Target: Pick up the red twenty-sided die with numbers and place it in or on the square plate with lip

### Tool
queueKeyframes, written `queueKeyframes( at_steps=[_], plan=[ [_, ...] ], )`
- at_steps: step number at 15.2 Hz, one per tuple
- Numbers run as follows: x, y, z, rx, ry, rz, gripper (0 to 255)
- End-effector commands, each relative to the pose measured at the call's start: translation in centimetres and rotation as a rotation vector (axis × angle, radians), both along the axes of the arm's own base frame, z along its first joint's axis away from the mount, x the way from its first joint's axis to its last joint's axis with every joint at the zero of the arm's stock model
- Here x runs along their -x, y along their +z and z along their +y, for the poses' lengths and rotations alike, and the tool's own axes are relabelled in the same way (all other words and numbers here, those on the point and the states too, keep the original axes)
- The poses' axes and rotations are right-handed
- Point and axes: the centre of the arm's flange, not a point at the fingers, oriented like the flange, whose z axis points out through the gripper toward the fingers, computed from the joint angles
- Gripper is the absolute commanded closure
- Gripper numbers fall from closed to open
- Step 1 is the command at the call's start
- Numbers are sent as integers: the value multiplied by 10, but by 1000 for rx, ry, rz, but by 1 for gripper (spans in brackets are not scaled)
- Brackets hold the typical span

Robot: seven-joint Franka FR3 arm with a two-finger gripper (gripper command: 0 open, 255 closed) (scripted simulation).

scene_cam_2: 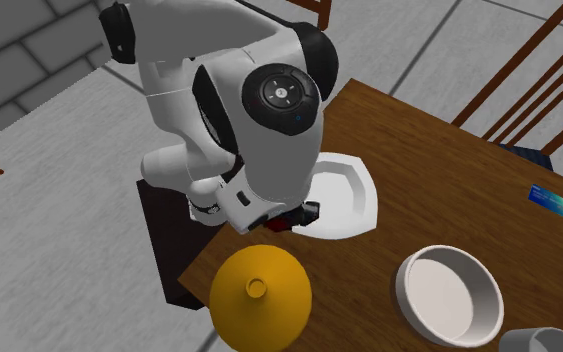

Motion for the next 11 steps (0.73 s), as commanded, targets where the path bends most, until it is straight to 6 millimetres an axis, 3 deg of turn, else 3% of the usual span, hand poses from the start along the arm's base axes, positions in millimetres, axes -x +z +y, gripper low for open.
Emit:
queueKeyframes(
  at_steps=[1, 11],
  plan=[
    [6, 0, 22, 0, -1, 0, 255],
    [41, -4, 151, 0, -1, 0, 255]
  ],
)
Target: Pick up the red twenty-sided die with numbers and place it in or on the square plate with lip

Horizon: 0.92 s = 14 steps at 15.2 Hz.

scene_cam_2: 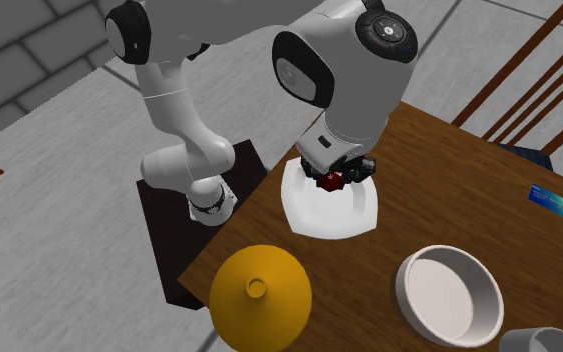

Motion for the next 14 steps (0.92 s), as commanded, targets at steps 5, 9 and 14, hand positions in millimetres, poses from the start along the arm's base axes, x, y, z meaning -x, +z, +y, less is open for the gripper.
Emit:
queueKeyframes(
  at_steps=[5, 9, 14],
  plan=[
    [7, -29, 13, 0, -2, 0, 255],
    [7, -50, 13, 0, -2, 0, 255],
    [7, -67, 13, 0, -2, 0, 255]
  ],
)
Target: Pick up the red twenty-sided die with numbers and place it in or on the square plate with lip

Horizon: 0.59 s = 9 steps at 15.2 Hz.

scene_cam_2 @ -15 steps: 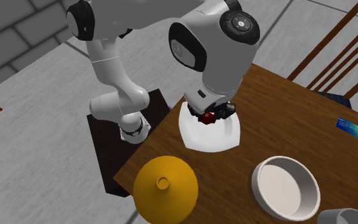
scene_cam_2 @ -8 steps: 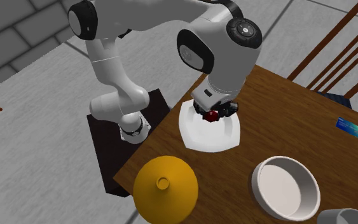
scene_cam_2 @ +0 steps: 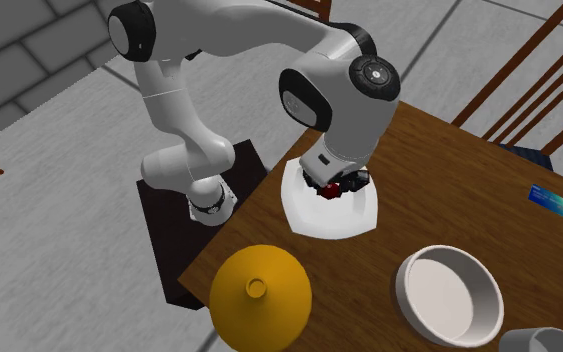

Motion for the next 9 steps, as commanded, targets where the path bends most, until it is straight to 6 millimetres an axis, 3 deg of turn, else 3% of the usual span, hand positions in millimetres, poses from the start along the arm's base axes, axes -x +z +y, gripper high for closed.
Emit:
queueKeyframes(
  at_steps=[1, 6, 7, 9],
  plan=[
    [0, -2, 0, 0, 0, 0, 255],
    [0, -2, 0, 0, 0, 0, 255],
    [0, -2, 0, 0, 0, 0, 0],
    [0, -2, 0, 0, 0, 0, 0]
  ],
)
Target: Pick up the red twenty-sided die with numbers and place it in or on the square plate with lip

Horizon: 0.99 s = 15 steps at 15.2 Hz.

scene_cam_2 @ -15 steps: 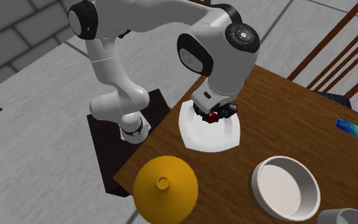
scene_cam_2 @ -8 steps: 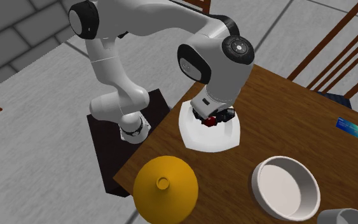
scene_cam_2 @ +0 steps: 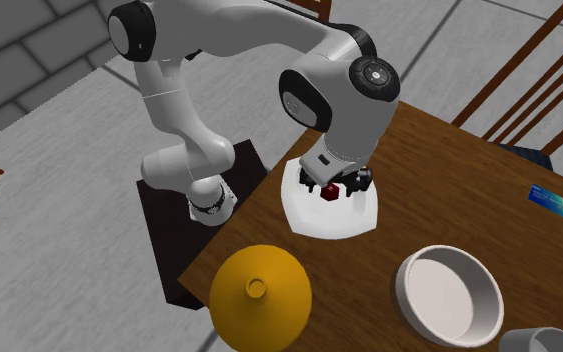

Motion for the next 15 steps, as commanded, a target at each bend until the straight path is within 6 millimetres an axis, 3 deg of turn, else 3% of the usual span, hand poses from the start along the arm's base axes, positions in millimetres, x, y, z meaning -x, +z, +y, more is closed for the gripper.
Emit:
queueKeyframes(
  at_steps=[1, 3, 7, 15],
  plan=[
    [0, 0, 0, 0, 0, 0, 0],
    [0, 0, 0, 0, 0, 0, 0],
    [-1, 50, 0, 0, 0, 0, 0],
    [-1, 50, 0, 0, 0, 0, 0]
  ],
)
